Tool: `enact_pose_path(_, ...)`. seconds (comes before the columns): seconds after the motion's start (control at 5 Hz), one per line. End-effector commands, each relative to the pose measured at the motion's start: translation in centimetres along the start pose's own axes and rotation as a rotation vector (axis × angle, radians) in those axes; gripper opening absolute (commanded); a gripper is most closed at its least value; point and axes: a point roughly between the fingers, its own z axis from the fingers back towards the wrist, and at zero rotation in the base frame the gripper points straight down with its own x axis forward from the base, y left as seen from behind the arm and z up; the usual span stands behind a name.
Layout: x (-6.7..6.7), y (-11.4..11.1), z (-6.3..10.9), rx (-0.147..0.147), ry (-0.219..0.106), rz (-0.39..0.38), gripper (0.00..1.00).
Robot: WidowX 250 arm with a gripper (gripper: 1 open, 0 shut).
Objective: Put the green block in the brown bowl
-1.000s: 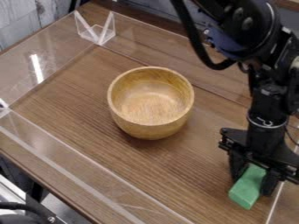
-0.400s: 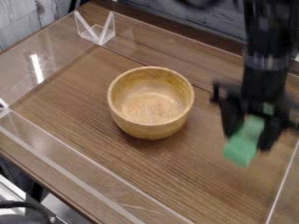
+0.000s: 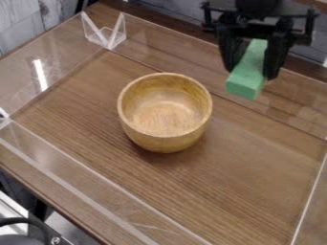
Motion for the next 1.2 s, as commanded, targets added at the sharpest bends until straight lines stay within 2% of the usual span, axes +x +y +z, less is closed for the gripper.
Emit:
enact_pose_path(0.0,-0.5,-2.1,-1.0,0.002,-0.049,-0.063,0.00)
enact_pose_path(0.2,-1.0,-3.9,-3.0,0.013,-0.062,-0.103,0.00)
enact_pose_path(0.4,-0.8,-3.7,-3.9,0.023,-0.092,-0.117,0.00)
enact_pose_path(1.0,0.1,-1.1,-5.1,0.048,-0.132,-0.145,0.00)
